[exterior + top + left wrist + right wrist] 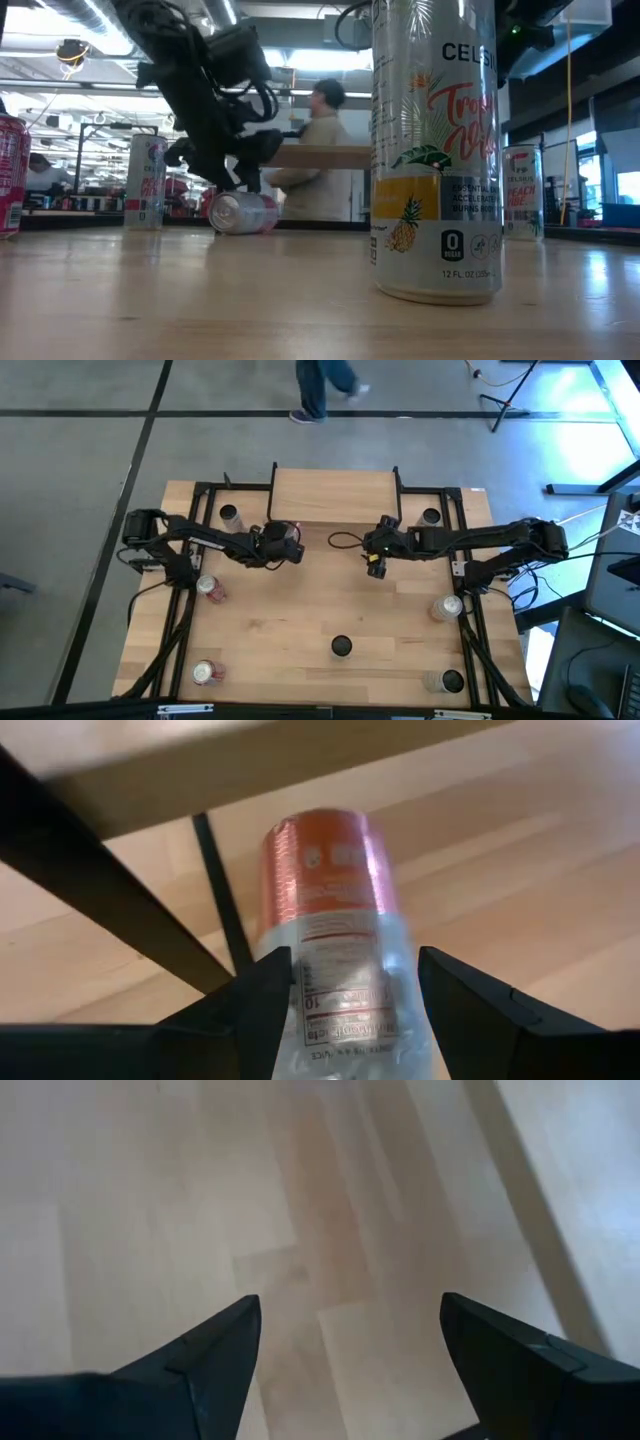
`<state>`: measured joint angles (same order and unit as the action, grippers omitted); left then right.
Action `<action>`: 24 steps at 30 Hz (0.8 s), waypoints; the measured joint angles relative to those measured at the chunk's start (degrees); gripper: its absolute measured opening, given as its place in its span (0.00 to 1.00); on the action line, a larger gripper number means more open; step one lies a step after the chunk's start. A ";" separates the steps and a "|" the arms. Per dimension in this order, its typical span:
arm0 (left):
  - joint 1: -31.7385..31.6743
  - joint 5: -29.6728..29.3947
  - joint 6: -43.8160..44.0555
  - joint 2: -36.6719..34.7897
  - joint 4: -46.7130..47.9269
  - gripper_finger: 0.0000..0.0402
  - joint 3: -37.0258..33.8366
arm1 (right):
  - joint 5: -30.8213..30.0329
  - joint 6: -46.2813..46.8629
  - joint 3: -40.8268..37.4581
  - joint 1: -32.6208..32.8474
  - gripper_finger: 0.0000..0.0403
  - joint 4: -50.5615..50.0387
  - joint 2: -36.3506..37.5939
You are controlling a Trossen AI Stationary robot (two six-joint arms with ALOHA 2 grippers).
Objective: Place canned beverage on shelf
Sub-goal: Put the left orange white soda can on the shelf
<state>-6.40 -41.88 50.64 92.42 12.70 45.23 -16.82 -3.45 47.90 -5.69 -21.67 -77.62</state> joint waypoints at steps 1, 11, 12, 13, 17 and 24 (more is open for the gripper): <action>-0.21 0.27 0.02 0.44 -0.04 0.53 0.01 | -0.01 0.01 0.00 0.01 0.74 0.01 0.00; 2.52 10.15 -0.11 0.74 -0.77 0.53 0.28 | -0.01 0.11 0.00 0.04 0.74 -3.07 -0.01; 3.24 11.47 -0.11 0.26 -0.71 0.53 0.24 | -0.02 0.13 0.00 0.04 0.74 -3.10 -0.01; 3.99 13.03 -0.09 -0.07 -0.62 0.53 0.22 | -0.01 0.12 0.00 0.04 0.74 -3.20 -0.01; 7.68 20.79 -0.28 -2.47 -0.12 0.53 0.10 | 0.00 0.14 0.00 0.04 0.74 -3.85 -0.01; 11.58 30.79 -3.06 -10.64 1.45 0.52 0.72 | 8.39 -0.03 0.00 0.04 0.74 -1.61 -0.03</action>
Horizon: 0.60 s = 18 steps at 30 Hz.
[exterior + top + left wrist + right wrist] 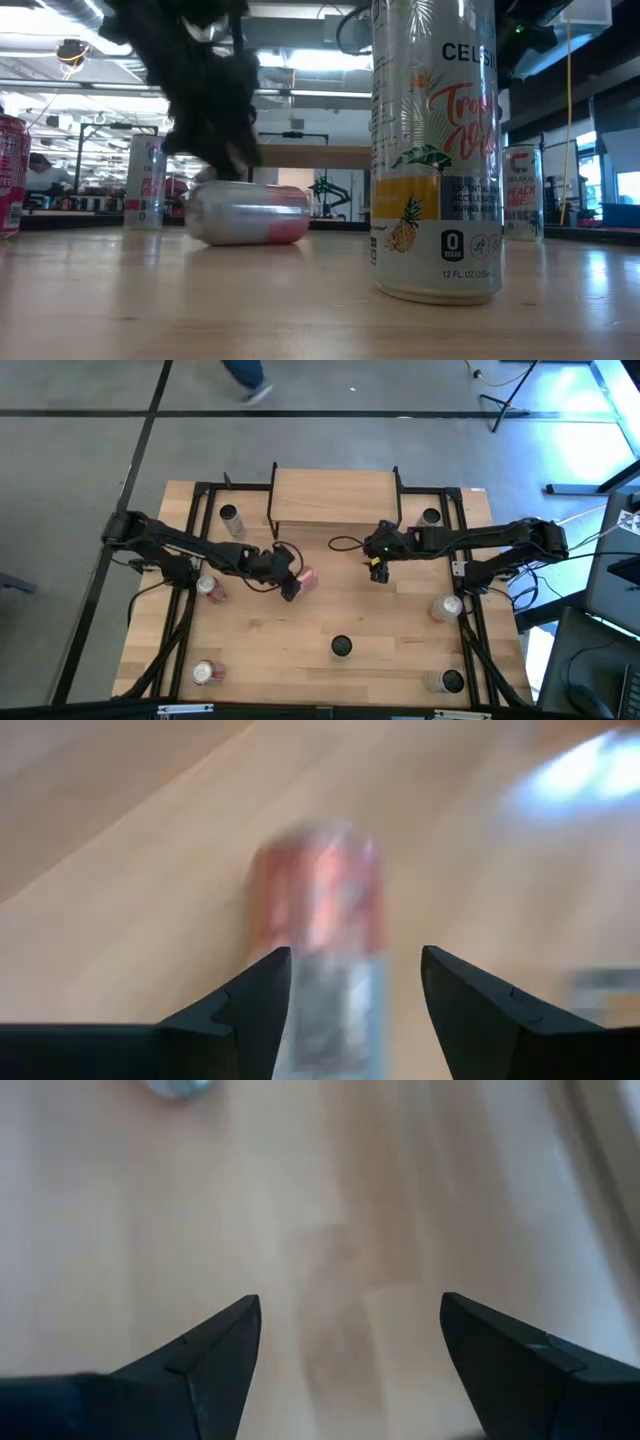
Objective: Place canned beverage on shelf
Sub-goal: Put the left orange white soda can on the shelf
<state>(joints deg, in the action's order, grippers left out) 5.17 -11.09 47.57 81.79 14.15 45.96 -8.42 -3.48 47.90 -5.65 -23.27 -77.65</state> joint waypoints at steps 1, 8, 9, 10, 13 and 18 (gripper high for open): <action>0.56 0.56 0.06 -1.30 -0.18 0.52 0.08 | 1.50 -0.01 0.00 0.00 0.74 0.84 0.00; 6.08 0.52 1.40 -3.37 4.11 0.52 0.06 | 14.11 -2.36 0.00 0.91 0.74 11.61 -2.11; 7.24 0.50 1.44 -2.83 4.05 0.52 0.06 | 15.79 -2.63 0.00 1.47 0.74 13.45 -2.91; 8.40 0.42 1.45 -2.21 3.83 0.52 0.06 | 17.14 -2.65 0.00 2.38 0.74 16.28 -3.87; 11.32 -1.93 -0.21 0.12 1.92 0.52 0.06 | 21.61 -2.62 0.50 5.46 0.74 22.42 -7.24; 13.29 -8.44 -3.03 5.40 1.12 0.52 0.07 | 20.19 -1.86 7.55 8.87 0.74 26.91 -16.45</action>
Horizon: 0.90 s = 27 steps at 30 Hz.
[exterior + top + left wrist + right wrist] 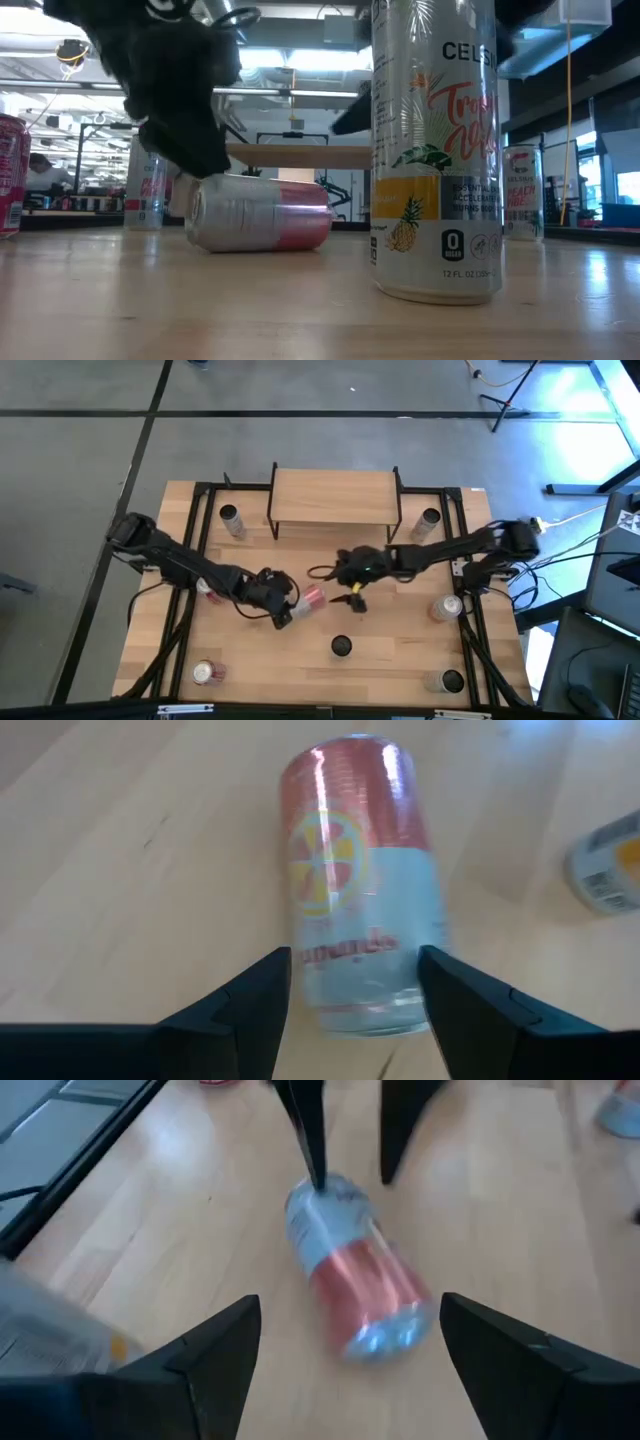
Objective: Place canned beverage on shelf
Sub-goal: Put the left orange white soda can on the shelf
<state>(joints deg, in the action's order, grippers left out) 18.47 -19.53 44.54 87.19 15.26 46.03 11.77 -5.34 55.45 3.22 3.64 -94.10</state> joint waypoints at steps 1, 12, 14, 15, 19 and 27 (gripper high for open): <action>0.11 -0.68 -0.49 0.97 -0.85 0.52 0.12 | -0.04 -0.07 2.00 0.37 0.74 0.25 -2.27; -0.12 0.04 -4.49 3.59 -3.05 0.52 0.21 | -1.59 -5.66 17.43 1.27 0.74 -11.76 -18.21; -0.05 0.43 -4.53 3.57 -3.08 0.52 0.17 | -3.14 -6.40 17.43 1.24 0.74 -12.04 -18.28; 0.20 0.33 -4.64 3.61 -3.06 0.52 0.17 | -3.42 -7.03 17.43 1.05 0.74 -12.35 -18.28; 0.46 -0.31 -4.69 3.61 -2.86 0.52 0.17 | -5.47 -7.22 18.28 0.79 0.74 -15.18 -18.45; 0.40 -0.26 -4.80 3.66 -2.90 0.52 0.10 | -6.94 -5.56 22.27 0.83 0.74 -19.24 -18.52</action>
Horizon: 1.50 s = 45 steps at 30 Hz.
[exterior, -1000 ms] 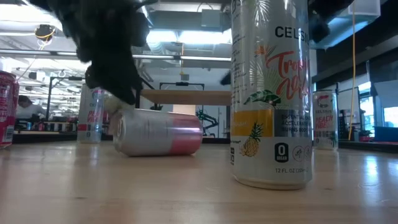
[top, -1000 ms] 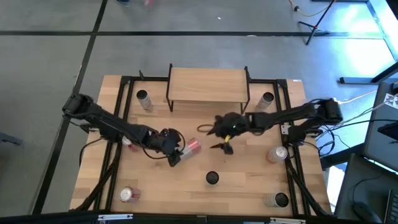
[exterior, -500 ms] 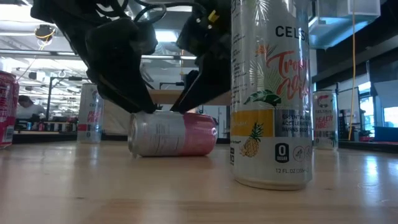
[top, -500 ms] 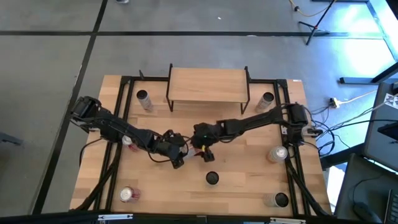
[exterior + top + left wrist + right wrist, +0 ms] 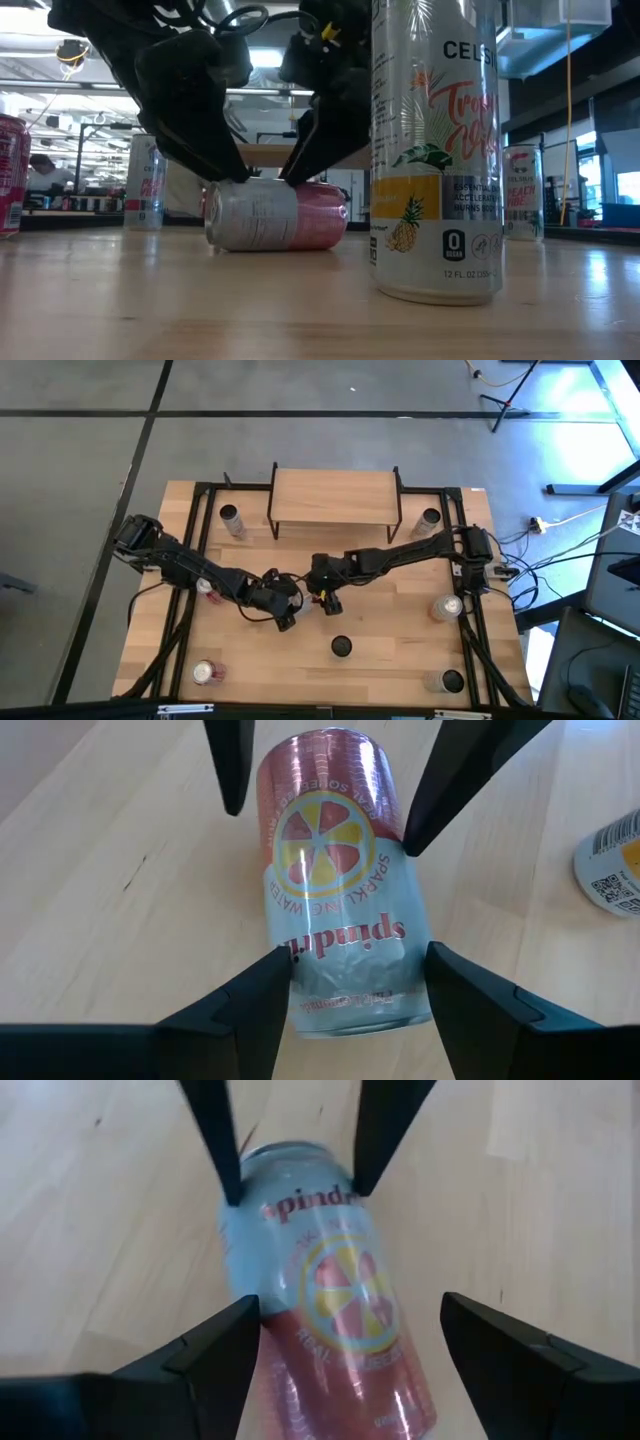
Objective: Place canned beverage on shelf
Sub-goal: Put the left orange white soda can on the shelf
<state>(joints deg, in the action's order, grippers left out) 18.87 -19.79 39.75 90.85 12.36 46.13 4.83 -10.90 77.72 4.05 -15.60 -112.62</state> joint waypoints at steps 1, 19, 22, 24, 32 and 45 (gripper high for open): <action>0.00 0.00 0.00 0.00 0.00 0.52 0.00 | -0.32 0.17 0.12 0.00 0.74 -0.09 -0.01; 0.06 0.33 0.13 -0.24 -0.28 0.53 -0.11 | 2.66 2.97 0.59 0.07 0.74 -1.91 -5.25; 0.00 0.83 0.14 -0.81 -0.18 0.53 -0.18 | 2.63 3.58 0.39 0.07 0.74 -1.39 -3.96; 0.00 0.84 0.15 -1.37 0.03 0.52 -0.22 | 4.13 3.50 0.32 0.04 0.74 -0.72 -3.45; 0.07 0.40 0.15 -1.88 0.00 0.52 -0.22 | 7.80 1.65 0.43 -0.02 0.79 -1.58 -4.99; 0.04 -0.15 -2.43 -1.95 -0.15 0.52 -0.22 | 7.87 1.74 0.05 0.13 0.92 -0.05 -5.93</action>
<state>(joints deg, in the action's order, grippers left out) 18.92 -19.94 37.32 88.90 12.21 45.91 12.70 -9.16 77.76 4.19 -15.65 -118.55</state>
